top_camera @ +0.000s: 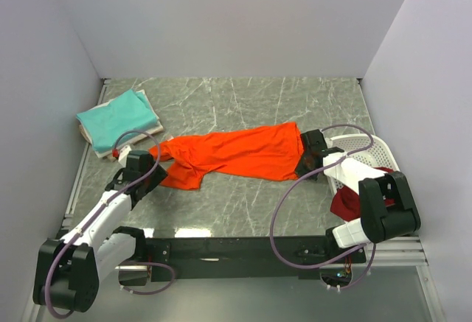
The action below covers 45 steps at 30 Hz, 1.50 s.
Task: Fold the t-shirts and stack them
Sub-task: Flatten the tshirt out
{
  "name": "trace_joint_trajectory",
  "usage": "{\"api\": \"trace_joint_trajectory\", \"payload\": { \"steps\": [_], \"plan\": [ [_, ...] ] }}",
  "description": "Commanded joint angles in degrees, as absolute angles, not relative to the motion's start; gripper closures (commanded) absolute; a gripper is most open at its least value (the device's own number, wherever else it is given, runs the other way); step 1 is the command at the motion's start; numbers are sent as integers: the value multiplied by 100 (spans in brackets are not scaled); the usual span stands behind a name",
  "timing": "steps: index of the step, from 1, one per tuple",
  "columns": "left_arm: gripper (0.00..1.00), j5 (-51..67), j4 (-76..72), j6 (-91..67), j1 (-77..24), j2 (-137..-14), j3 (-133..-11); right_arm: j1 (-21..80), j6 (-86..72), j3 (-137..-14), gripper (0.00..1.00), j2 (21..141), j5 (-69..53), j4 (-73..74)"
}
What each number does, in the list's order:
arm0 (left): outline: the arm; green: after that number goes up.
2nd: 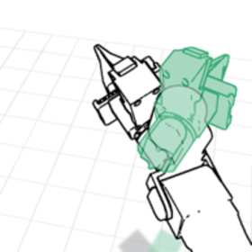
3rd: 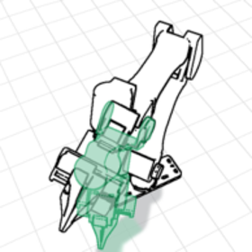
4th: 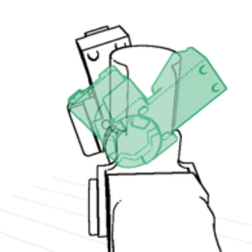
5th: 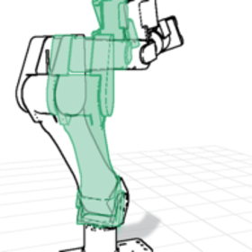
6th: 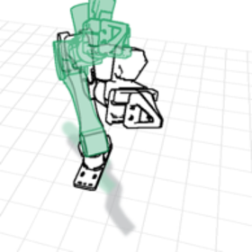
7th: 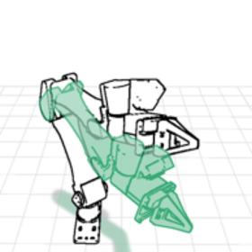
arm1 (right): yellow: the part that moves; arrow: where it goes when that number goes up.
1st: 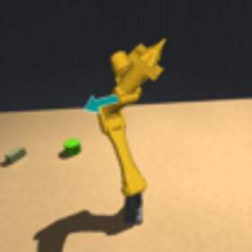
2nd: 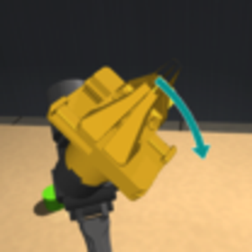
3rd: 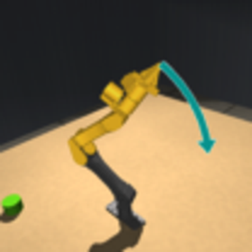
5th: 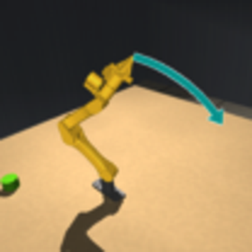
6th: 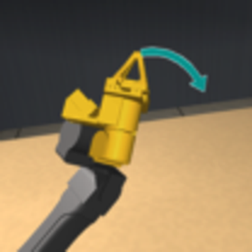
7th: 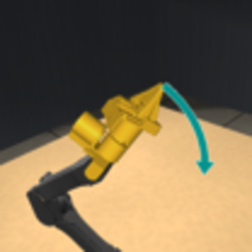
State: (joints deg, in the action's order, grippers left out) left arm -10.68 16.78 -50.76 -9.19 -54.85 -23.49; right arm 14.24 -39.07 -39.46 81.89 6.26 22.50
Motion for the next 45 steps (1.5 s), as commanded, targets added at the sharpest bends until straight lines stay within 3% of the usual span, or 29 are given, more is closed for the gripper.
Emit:
{"api": "trace_joint_trajectory", "payload": {
  "steps": [1, 13, 26, 36, 41, 45],
  "plan": [
    [37, -1195, 1494, -5203, -888, -5362, -2180, 1406, -3850, -3894, 100, 8402, 589, 2294],
    [55, -1107, 1195, -5221, -888, -5686, -2013, 1415, -3858, -3823, 100, 8332, 606, 2338],
    [57, -967, 1107, -5159, -888, -6275, -2171, 1406, -3885, -3788, 100, 8297, 545, 2294],
    [99, -949, 1178, -5150, -888, -6249, -2180, 1415, -3867, -3753, 100, 8174, 571, 2338],
    [100, -765, 1406, -5247, -896, -5863, -2478, 1406, -3788, -4086, 100, 7902, 387, 2688],
    [100, -747, 1511, -5063, -888, -5809, -3487, 1406, -3613, -4997, 100, 7655, 386, 3154]
  ]
}}
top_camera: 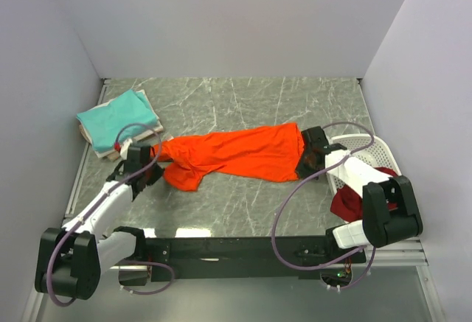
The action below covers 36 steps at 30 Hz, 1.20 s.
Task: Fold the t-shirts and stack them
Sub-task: Flatten the tshirt out
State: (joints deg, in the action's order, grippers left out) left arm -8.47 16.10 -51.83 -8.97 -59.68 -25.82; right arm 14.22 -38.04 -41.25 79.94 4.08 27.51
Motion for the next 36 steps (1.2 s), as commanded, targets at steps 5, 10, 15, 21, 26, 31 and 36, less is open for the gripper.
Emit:
{"api": "trace_joint_trajectory", "payload": {
  "steps": [5, 10, 15, 21, 26, 31, 36],
  "plan": [
    [100, -738, 1924, -4405, -853, -6582, -5218, 1345, -3331, -6422, 100, 7752, 518, 3865],
    [100, -712, 2302, -4035, -748, -7232, -7318, 1266, -3173, -8248, 100, 7945, 422, 4306],
    [100, -554, 2522, -3859, -686, -7532, -9182, 1257, -3041, -9718, 100, 7736, 211, 4544],
    [100, -984, 2356, -3753, -686, -6814, -10107, 1266, -2699, -9897, 100, 6595, 176, 3868],
    [100, -1213, 1899, -3569, -686, -5916, -10011, 1292, -2409, -9809, 100, 5706, 158, 3270],
    [100, -1459, 1784, -3472, -686, -5134, -10063, 1292, -2268, -9729, 100, 4888, 62, 2726],
    [99, -1310, 1609, -3401, -686, -4913, -10309, 1301, -2417, -9721, 100, 4588, 18, 2505]
  ]
}}
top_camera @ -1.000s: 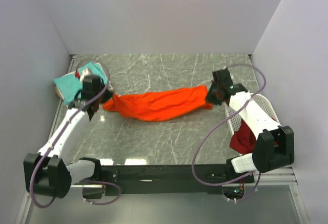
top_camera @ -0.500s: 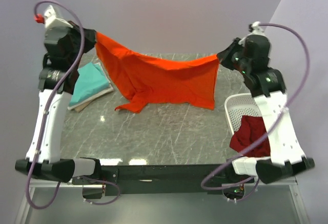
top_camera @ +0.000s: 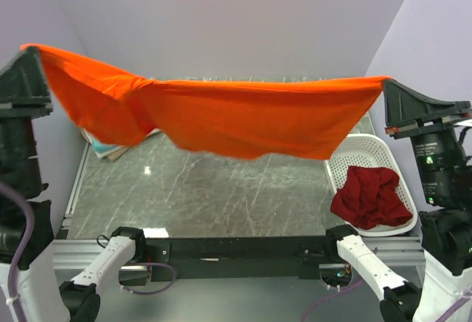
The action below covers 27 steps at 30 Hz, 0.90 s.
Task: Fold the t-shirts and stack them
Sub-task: Flatten the tshirt out
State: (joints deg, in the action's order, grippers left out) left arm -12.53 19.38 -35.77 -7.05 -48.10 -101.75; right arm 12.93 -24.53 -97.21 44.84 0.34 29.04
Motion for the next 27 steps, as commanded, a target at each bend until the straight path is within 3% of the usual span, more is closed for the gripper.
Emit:
{"api": "trace_joint_trajectory", "payload": {
  "steps": [1, 12, 17, 27],
  "plan": [
    [99, -1118, 1556, -3454, -686, -4948, -10344, 1301, -2460, -9695, 100, 4579, 26, 2461],
    [99, 605, 2091, -3710, -686, -6924, -10397, 1266, -2523, -8245, 100, 5202, 175, 1890],
    [100, 782, 2425, -3393, -686, -7627, -10354, 1266, -2338, -7762, 100, 5729, 378, 1749],
    [99, 634, 2830, -3330, -686, -7516, -10213, 1257, -2505, -7637, 100, 5784, 212, 1915]
  ]
}}
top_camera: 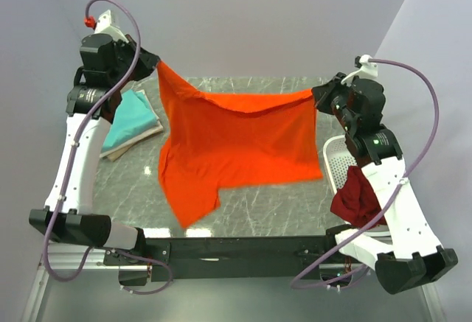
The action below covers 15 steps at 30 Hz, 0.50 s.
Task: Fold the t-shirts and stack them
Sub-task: Flatten the tshirt out
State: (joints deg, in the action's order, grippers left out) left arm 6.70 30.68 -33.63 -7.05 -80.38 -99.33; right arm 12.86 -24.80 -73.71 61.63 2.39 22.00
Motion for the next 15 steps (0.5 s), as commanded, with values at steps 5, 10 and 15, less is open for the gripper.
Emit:
{"api": "trace_joint_trajectory", "payload": {
  "steps": [5, 10, 15],
  "plan": [
    [100, 607, 2294, -3700, -677, -6655, -10160, 1257, -2461, -8287, 100, 5293, 26, 2241],
    [100, 387, 2267, -3735, -677, -6013, -10388, 1257, -2259, -8831, 100, 4739, -237, 2241],
    [99, 18, 2338, -3893, -677, -5318, -10591, 1257, -2066, -9430, 100, 4500, -474, 2399]
  ]
}}
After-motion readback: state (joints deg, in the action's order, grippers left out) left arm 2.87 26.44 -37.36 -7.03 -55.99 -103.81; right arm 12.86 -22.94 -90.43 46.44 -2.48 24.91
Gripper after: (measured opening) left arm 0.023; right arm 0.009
